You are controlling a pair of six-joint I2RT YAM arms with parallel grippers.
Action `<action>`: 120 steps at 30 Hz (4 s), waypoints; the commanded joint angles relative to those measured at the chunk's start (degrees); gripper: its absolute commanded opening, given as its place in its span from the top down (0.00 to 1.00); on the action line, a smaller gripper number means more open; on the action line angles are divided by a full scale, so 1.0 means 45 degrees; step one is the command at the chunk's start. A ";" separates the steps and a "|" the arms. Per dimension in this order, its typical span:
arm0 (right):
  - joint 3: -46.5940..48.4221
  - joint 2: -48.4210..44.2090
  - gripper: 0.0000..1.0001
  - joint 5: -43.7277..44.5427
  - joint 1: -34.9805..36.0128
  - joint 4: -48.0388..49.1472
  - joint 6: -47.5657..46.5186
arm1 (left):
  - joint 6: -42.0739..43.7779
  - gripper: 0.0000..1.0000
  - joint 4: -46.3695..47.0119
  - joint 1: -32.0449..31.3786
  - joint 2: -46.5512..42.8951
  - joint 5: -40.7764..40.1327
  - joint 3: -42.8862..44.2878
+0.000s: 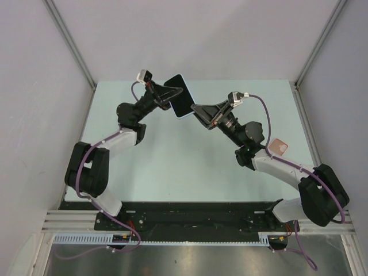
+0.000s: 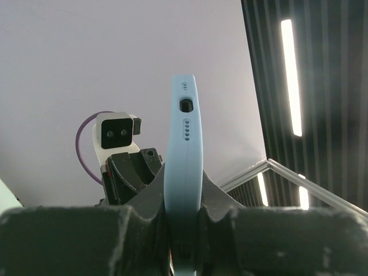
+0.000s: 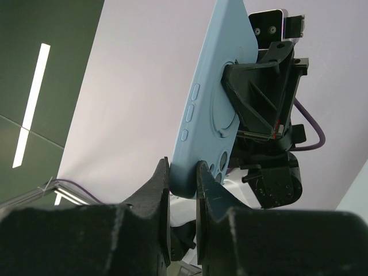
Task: Take the phone out of the phone case
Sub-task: Remove the phone case from the phone.
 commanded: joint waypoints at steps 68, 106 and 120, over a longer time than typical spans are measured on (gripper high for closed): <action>0.3004 -0.3649 0.22 -0.4446 -0.3386 -0.7841 -0.4874 | 0.8066 1.00 -0.7130 -0.2338 -0.4950 0.3863 0.0131; 0.3044 -0.2103 1.00 -0.5563 -0.2273 -0.5736 -0.3198 | 0.9574 1.00 -0.8038 -0.2709 -0.4814 0.3259 0.0816; 0.0016 0.1685 1.00 -0.1149 -0.1122 0.6125 0.5987 | 1.1800 1.00 -0.7609 -0.2709 -0.4677 0.4215 0.2417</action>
